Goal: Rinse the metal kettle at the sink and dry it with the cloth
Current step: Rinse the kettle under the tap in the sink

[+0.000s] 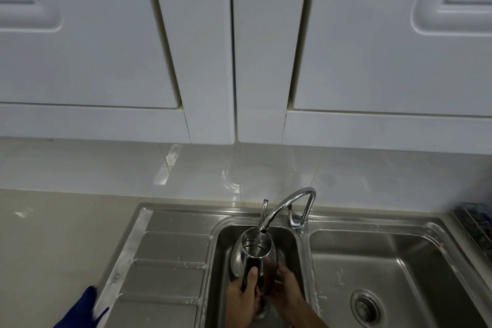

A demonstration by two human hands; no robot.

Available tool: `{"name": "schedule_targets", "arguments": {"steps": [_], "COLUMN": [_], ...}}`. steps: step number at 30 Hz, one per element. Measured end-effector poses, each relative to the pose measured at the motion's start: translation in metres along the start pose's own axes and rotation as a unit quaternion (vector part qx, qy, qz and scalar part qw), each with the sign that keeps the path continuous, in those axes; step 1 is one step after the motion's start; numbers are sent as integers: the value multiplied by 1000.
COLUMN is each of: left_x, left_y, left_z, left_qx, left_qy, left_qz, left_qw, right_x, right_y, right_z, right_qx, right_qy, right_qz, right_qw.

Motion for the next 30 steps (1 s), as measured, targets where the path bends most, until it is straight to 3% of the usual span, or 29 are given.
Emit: {"name": "schedule_targets", "arguments": {"steps": [30], "left_x": [-7], "left_y": [2], "left_z": [5], "left_qx": [0], "left_qy": [1], "left_qz": [-16], "left_qw": [1000], "right_x": [-1], "right_y": [3], "right_z": [-3], "right_qx": [-7], "right_qy": [-7], "right_qz": [-19], "right_qw": [1000]}}
Point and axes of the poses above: each hand's wrist, its own x-axis away from the middle knuckle, its own y-axis out of the back of the hand, z = x × y, the point moved 9 cm from there along -x, towards the middle knuckle, and after that the axes turned 11 degrees about -x, right-handed, at the moved point
